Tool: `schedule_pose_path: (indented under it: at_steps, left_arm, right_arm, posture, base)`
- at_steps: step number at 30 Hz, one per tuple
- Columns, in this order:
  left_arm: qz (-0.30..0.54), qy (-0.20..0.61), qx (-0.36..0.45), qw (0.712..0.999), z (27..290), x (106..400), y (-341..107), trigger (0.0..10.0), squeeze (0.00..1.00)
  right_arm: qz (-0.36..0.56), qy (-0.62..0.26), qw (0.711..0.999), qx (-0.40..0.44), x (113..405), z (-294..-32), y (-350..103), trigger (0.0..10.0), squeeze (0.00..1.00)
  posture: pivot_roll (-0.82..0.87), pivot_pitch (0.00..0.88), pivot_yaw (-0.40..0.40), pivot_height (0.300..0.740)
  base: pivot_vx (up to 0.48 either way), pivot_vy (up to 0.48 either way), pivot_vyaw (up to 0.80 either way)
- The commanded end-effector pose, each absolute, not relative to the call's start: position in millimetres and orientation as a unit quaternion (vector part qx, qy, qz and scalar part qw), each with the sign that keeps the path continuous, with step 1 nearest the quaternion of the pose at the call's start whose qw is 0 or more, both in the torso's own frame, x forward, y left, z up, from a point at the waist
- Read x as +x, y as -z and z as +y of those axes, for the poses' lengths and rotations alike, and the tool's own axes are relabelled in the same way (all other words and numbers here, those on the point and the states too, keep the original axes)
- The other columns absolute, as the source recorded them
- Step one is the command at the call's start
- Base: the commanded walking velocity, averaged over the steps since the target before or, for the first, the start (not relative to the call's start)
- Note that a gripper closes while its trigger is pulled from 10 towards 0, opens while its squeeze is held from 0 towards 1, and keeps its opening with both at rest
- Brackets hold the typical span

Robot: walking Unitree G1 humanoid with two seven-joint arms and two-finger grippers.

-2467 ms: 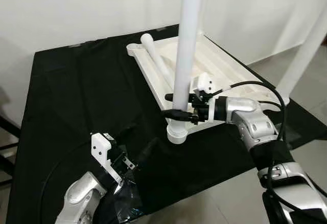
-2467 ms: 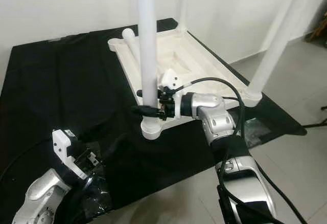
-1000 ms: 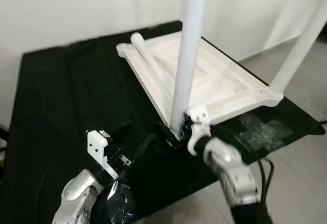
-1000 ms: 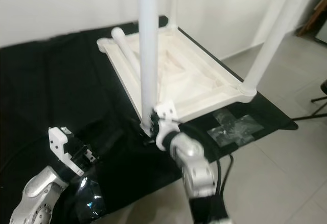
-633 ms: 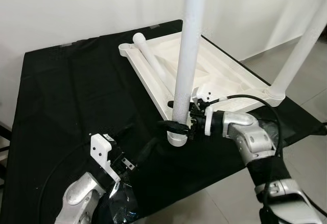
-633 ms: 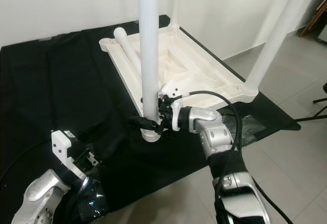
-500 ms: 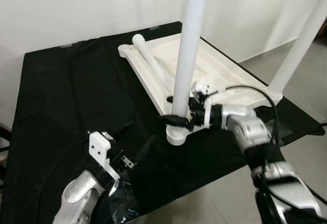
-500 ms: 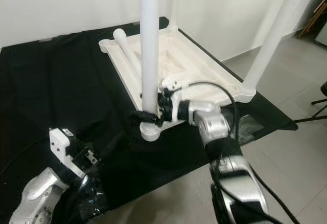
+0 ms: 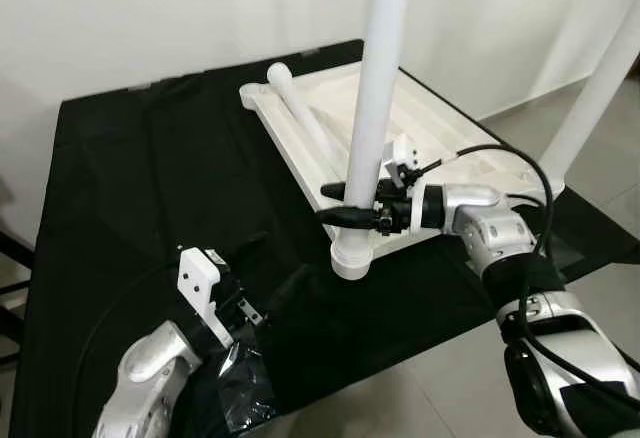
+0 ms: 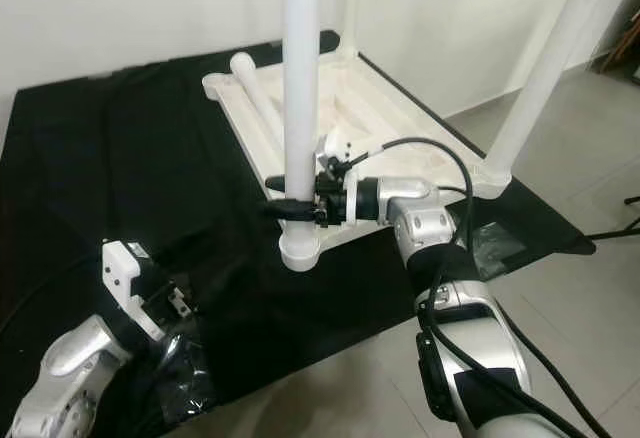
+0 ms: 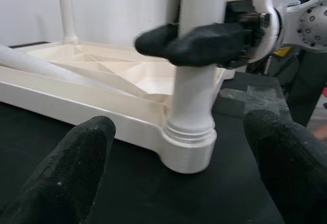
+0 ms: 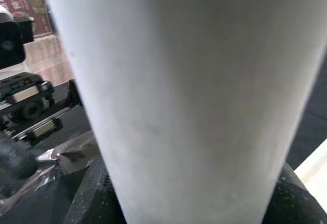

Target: Building children table

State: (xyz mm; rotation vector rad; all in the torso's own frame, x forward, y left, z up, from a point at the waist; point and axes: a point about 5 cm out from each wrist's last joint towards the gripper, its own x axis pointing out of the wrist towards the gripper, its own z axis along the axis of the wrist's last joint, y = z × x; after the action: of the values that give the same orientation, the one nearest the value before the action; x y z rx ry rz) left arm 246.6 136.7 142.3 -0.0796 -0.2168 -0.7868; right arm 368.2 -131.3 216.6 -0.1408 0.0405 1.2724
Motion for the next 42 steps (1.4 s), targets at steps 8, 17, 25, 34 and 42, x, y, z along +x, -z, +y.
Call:
schedule_pose_path:
  at_steps: [8,17,25,34,42]
  left_arm:
    - [-0.092,0.374,-0.049,0.922,140,236,-138,10.0,0.0]
    - [-0.091,0.376,-0.057,0.92,143,238,-140,10.0,0.0]
    - [-0.09,0.368,-0.057,0.924,146,239,-142,10.0,0.0]
    - [-0.093,0.364,-0.05,0.926,146,240,-144,10.0,0.0]
    - [-0.095,0.358,-0.046,0.928,146,236,-147,10.0,0.0]
  right_arm:
    - [0.021,-0.267,0.963,-0.036,335,-130,-165,0.0,0.0]
    - [0.029,-0.183,0.979,-0.081,303,-112,-151,0.0,0.0]
    - [0.029,-0.209,0.976,-0.058,306,-111,-166,10.0,1.0]
    - [-0.067,-0.438,0.893,-0.075,319,-113,-220,10.0,0.91]
    - [-0.041,-0.571,0.807,-0.142,346,-132,-248,10.0,0.0]
  posture:
    - [-0.08,0.18,0.033,0.74]
    - [-0.1,0.19,0.055,0.74]
    - [-0.08,0.196,0.057,0.74]
    - [-0.06,0.191,0.045,0.74]
    - [-0.02,0.21,0.036,0.74]
  base:
    - [0.0,0.0,0.0]
    - [0.0,0.0,0.0]
    - [0.0,0.0,0.0]
    - [0.0,0.0,0.0]
    - [0.0,0.0,0.0]
